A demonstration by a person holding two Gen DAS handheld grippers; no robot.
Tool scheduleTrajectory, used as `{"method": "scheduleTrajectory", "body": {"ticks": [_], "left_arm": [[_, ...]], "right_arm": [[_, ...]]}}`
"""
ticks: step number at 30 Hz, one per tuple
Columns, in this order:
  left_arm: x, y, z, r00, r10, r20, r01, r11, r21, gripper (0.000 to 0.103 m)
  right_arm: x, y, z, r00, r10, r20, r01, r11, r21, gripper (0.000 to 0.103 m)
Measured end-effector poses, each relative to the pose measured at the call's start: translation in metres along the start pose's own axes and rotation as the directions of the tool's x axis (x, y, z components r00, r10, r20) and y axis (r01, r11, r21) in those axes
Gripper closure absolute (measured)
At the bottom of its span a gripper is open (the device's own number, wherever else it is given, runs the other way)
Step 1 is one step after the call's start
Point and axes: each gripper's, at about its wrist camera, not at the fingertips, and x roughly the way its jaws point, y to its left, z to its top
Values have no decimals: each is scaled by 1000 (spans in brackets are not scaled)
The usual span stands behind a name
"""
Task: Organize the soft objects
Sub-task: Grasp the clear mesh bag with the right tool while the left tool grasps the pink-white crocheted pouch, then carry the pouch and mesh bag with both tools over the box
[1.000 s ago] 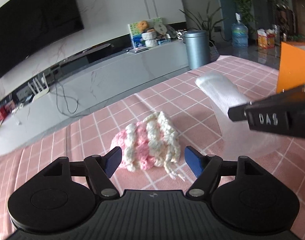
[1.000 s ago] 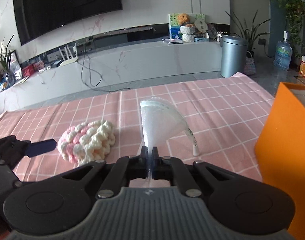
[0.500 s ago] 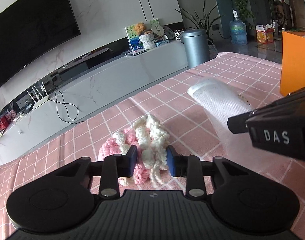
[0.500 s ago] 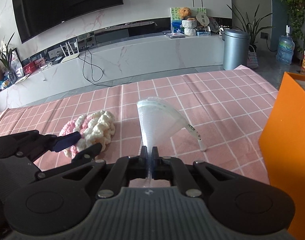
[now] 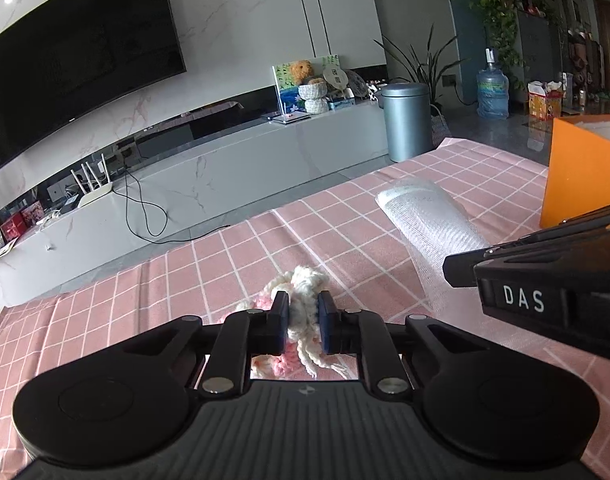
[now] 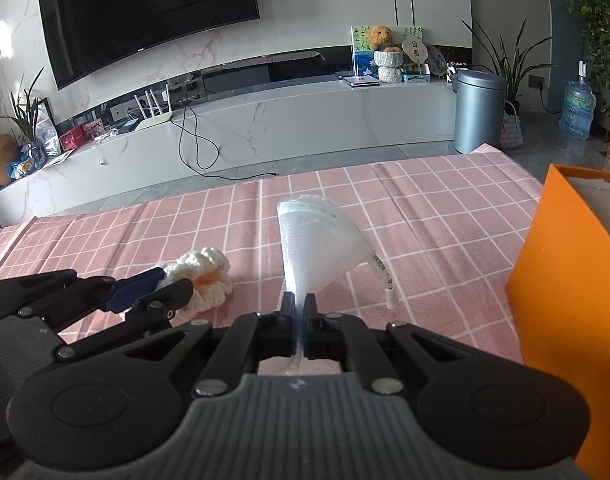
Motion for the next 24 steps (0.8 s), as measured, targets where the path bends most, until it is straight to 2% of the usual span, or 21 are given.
{"method": "scheduleTrajectory", "body": {"ticks": [13,24], "left_arm": [[-71,-7,15,998,44,36,-41,996,-74,87],[-135,-33,14,994,74,82,-63,990,-130,87]], "right_arm": [[-68,-4,-4,997,68,45,-67,997,-32,103],[-141,-23,-21,986,143,86,-134,986,-100,103]]}}
